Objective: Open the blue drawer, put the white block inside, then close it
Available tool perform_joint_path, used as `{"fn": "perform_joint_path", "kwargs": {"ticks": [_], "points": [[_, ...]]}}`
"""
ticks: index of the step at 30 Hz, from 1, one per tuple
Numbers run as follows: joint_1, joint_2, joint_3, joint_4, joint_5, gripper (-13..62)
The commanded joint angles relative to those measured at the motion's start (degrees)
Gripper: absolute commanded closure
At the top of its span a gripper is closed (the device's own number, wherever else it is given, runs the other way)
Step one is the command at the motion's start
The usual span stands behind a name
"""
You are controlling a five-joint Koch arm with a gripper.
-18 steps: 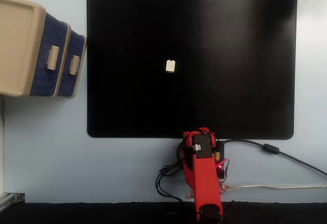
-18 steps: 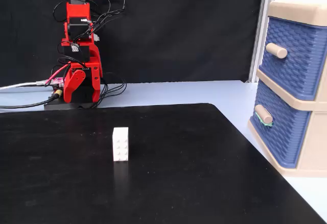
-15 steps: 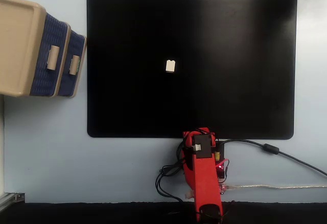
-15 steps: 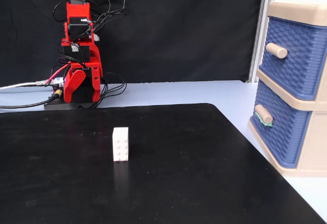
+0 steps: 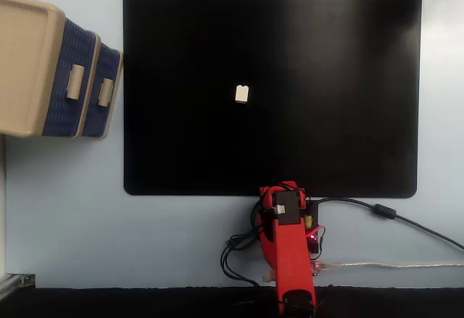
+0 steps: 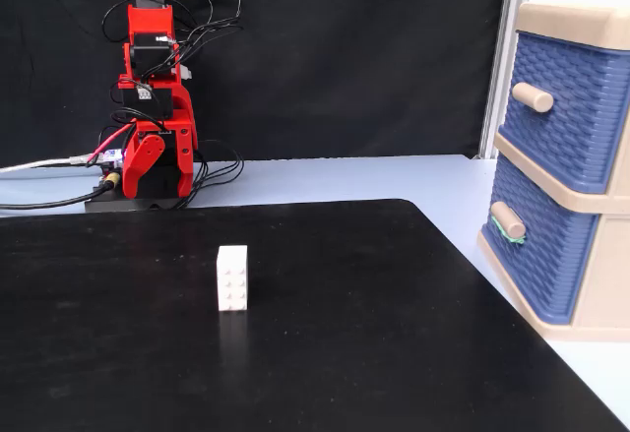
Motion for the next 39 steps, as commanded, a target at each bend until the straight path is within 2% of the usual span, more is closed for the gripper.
{"fn": "perform_joint_path", "kwargs": {"ticks": [1,7,10,12,17,20,24,28,33,39], "points": [[1.14,2.64,-1.05,5.98,-0.88,15.4],[0.44,2.64,-25.22,8.61,0.26,15.6],[-2.99,1.58,-33.4,8.0,7.03,15.7],[-11.43,0.62,-35.33,6.33,15.12,15.9],[-43.24,0.0,-35.07,-7.38,45.44,15.9],[-56.43,-0.44,-30.76,-20.48,56.25,15.9],[-57.39,0.09,-16.87,-42.89,60.91,16.0],[-57.57,-1.23,0.09,-74.71,65.3,16.1],[-57.3,-16.0,10.81,-115.58,73.74,16.0],[-57.04,-38.94,4.83,-140.01,94.04,16.0]]}}
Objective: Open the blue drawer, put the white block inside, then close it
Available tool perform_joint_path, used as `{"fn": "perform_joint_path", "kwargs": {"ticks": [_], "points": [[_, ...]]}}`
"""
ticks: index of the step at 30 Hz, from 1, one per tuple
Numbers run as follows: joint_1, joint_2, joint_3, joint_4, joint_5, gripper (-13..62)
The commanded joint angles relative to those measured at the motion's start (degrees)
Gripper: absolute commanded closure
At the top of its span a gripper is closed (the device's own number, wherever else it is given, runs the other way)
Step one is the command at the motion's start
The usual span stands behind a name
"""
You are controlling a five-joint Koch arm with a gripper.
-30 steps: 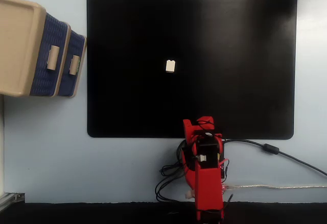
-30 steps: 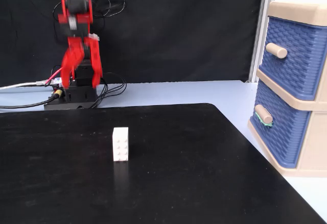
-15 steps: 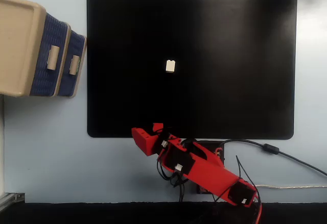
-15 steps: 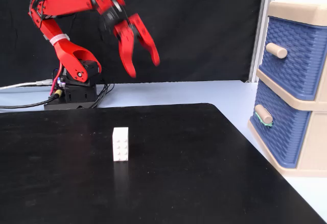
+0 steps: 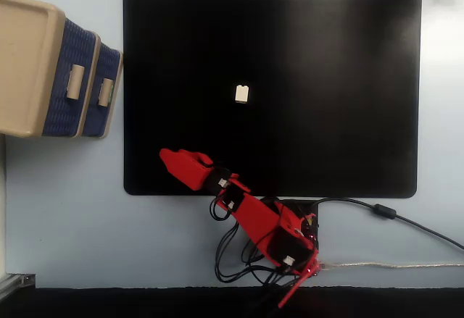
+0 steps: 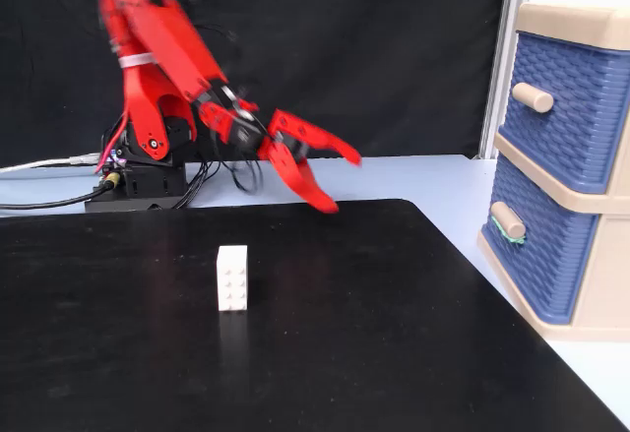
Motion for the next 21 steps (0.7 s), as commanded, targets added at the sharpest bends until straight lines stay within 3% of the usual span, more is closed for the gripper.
{"fn": "perform_joint_path", "kwargs": {"ticks": [1,9,21], "points": [[0.62,-6.15,-5.27,-13.71,9.32,16.0],[6.24,-29.53,-28.83,-17.49,10.02,16.0],[9.14,-43.59,-51.15,-16.0,9.76,16.3]]}}
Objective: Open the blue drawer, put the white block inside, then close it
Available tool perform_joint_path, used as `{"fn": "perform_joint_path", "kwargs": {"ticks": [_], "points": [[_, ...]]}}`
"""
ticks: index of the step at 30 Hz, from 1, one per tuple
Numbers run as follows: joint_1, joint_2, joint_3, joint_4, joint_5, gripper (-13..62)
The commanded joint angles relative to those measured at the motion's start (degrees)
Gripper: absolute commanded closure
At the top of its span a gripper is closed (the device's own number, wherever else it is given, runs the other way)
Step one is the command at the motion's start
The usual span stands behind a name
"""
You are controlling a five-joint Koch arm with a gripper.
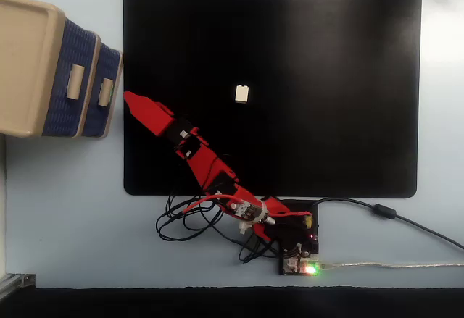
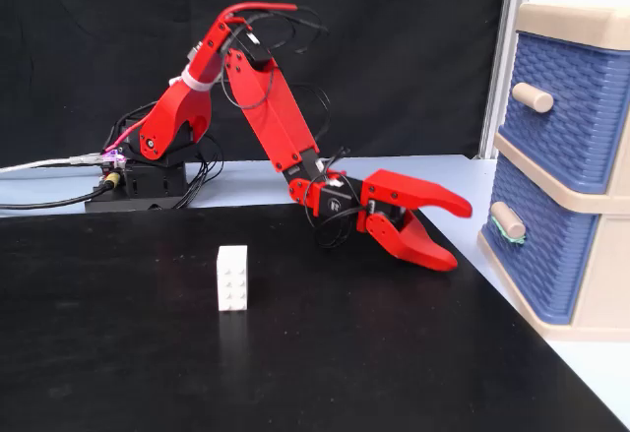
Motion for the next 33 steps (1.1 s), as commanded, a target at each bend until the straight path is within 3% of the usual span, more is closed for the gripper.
{"fn": "perform_joint_path", "kwargs": {"ticks": [1,15,19,26,33], "points": [[0.26,0.44,-3.52,-3.96,0.88,16.3],[-1.05,-5.27,-21.71,7.82,-0.09,21.4],[-1.58,-6.5,-24.17,11.95,-3.08,31.3],[-2.02,-5.8,-23.29,17.31,-2.81,57.0],[-2.02,-1.58,-16.96,18.81,-2.81,57.6]]}}
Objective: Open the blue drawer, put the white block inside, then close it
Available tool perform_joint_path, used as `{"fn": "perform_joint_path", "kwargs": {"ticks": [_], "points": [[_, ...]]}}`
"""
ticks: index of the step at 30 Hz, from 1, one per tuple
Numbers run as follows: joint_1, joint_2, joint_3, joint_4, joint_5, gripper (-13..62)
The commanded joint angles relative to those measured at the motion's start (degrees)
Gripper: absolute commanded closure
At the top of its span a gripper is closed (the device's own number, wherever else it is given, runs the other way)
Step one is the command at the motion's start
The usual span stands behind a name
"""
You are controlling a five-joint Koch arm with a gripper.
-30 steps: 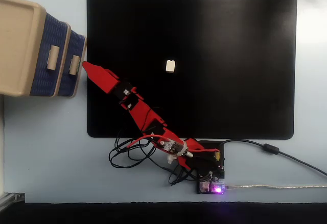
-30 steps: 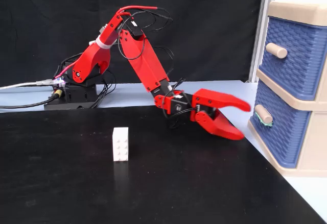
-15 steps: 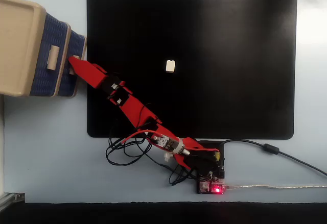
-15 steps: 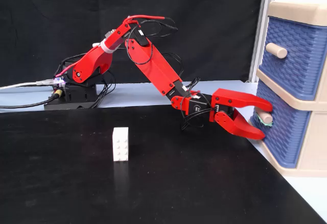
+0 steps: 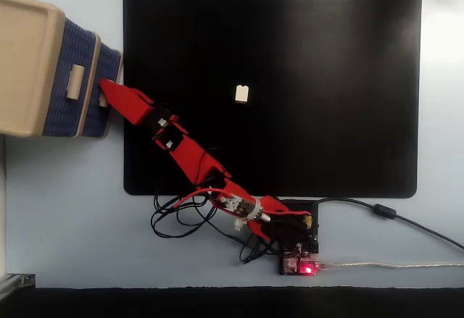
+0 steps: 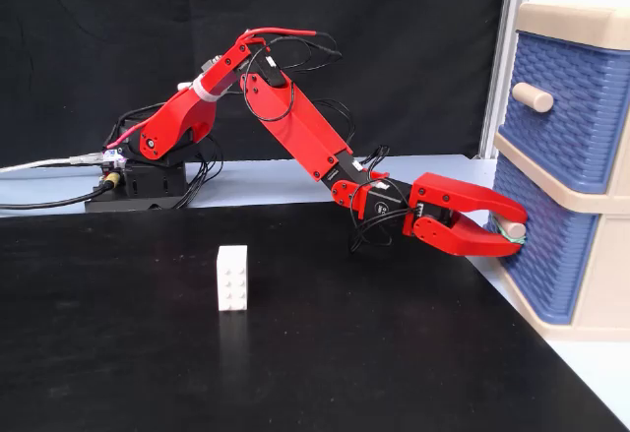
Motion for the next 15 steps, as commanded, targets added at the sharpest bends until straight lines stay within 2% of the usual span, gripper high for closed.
{"fn": "perform_joint_path", "kwargs": {"ticks": [1,9,15], "points": [[0.26,6.15,5.71,-0.18,0.44,57.6],[0.79,27.86,40.61,-3.52,0.53,57.6],[1.05,30.06,50.45,-12.22,0.88,57.4]]}}
